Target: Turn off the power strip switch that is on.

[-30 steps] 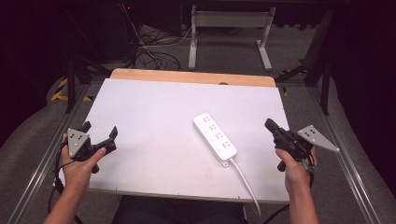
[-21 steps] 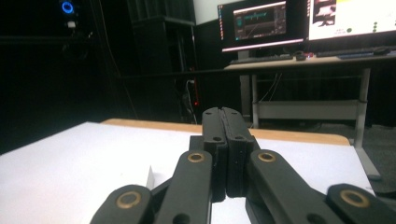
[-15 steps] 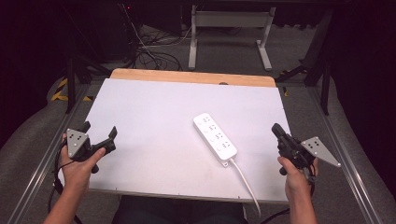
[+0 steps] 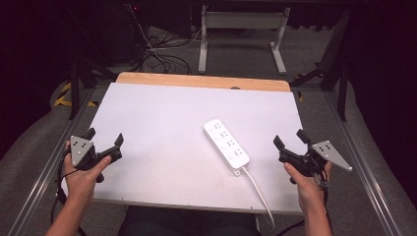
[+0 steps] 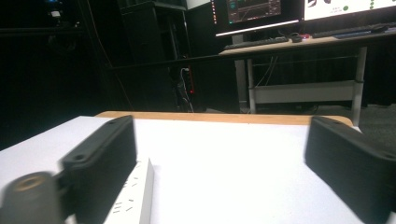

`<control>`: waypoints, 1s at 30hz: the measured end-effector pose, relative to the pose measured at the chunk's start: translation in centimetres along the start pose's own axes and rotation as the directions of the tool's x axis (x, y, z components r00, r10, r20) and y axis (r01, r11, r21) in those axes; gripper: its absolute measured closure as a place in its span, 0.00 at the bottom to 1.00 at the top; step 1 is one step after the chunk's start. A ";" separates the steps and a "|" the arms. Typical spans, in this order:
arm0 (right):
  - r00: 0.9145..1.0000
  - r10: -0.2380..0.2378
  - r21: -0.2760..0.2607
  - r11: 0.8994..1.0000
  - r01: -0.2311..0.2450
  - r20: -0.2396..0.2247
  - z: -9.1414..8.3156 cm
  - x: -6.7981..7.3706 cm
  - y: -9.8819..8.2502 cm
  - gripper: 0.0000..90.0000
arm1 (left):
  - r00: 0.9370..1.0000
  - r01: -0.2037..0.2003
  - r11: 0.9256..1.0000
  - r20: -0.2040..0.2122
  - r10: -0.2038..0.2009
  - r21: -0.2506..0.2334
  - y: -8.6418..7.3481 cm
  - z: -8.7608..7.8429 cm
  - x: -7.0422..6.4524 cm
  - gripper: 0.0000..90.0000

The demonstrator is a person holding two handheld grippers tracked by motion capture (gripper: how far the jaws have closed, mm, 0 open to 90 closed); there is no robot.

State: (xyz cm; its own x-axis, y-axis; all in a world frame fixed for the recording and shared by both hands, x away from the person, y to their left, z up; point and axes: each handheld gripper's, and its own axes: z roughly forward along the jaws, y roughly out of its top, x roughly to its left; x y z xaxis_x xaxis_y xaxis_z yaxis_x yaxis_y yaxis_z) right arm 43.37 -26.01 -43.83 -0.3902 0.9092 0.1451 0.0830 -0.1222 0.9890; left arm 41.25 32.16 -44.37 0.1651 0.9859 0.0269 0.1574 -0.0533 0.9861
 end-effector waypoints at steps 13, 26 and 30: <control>0.999 0.017 0.005 1.000 -0.018 0.038 -0.4 -0.6 -0.4 0.07 | 1.000 0.002 1.000 0.006 -0.002 -0.001 0.0 0.0 -0.2 0.09; 0.999 0.023 0.036 0.999 -0.025 0.047 -0.3 -0.6 -0.7 0.07 | 1.000 0.001 1.000 0.007 -0.001 -0.008 0.1 -0.4 -0.1 0.09; 0.999 0.019 0.046 0.999 -0.021 0.043 -0.1 -0.6 -0.8 0.08 | 1.000 0.003 1.000 0.003 -0.003 -0.005 0.1 -0.5 -0.1 0.09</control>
State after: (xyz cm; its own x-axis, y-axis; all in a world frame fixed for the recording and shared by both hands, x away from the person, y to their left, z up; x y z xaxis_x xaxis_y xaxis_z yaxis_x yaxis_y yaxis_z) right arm 43.43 -26.46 -44.69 -0.3491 0.9228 0.1629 0.1331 -0.1233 0.9834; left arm 40.79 32.18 -44.24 0.1678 0.9855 0.0233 0.1528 -0.0493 0.9870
